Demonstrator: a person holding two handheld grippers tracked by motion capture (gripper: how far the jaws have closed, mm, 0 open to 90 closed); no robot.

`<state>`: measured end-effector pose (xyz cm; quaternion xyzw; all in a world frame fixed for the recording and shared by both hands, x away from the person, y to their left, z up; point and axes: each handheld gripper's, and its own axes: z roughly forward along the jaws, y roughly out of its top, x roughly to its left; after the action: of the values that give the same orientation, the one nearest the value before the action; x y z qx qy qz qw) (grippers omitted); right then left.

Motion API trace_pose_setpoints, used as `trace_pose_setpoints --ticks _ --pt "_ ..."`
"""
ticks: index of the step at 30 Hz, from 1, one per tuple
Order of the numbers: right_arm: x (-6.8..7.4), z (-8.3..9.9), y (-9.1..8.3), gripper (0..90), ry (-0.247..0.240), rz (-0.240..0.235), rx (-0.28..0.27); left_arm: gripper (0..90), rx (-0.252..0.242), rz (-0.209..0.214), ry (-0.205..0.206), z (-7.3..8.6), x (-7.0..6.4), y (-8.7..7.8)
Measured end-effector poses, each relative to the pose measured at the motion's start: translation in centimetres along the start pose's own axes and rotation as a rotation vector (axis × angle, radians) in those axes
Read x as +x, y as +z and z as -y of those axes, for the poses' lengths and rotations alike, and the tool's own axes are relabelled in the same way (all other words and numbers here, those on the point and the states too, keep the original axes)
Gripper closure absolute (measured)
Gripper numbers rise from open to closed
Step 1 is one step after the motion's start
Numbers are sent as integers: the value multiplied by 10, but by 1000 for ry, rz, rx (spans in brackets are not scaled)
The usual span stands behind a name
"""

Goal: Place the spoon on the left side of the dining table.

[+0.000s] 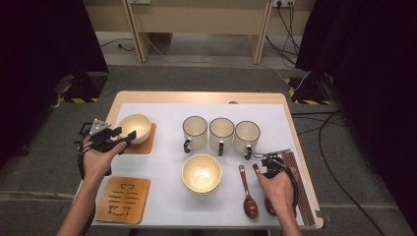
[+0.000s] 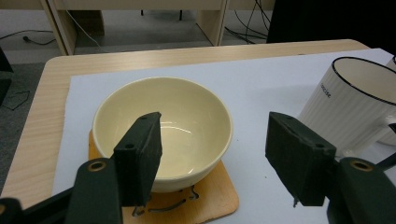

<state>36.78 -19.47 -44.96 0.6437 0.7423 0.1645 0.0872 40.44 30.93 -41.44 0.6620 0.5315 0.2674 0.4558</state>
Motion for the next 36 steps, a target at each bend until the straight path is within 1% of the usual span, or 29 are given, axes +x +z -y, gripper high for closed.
trace_pose_setpoints --ticks 3,6,7,10,14,17,18,20,22,23,27,32,36 --pt "3 0 -1 825 5 3 4 357 -1 0 0 0 0 0" --pt "7 -1 -2 856 -10 7 6 358 -1 0 1 0 0 0" --pt "9 -1 -3 856 -19 15 8 358 -2 0 1 0 0 0" --pt "10 -2 -2 856 -21 25 16 359 -4 0 1 0 0 0" --pt "9 -5 1 849 -12 8 27 359 -4 3 1 0 -1 0" --pt "9 -7 6 836 -20 -19 44 359 -1 5 2 1 -1 1" --pt "9 -7 6 838 -14 -14 46 359 -1 3 3 1 -1 1" --pt "8 -7 6 846 -17 -7 39 359 -2 3 3 1 -1 0" --pt "7 -6 6 850 -16 -16 34 359 -3 3 4 1 -1 0" --pt "6 -5 5 851 -4 -21 33 360 -4 3 4 0 -2 0" --pt "3 -1 0 851 9 -31 8 360 -8 4 6 0 -2 -1" --pt "2 2 -5 851 6 -45 -16 370 -9 6 8 -1 -3 -2" --pt "3 6 -9 851 -10 -56 -38 370 -13 5 7 -1 -3 -3"
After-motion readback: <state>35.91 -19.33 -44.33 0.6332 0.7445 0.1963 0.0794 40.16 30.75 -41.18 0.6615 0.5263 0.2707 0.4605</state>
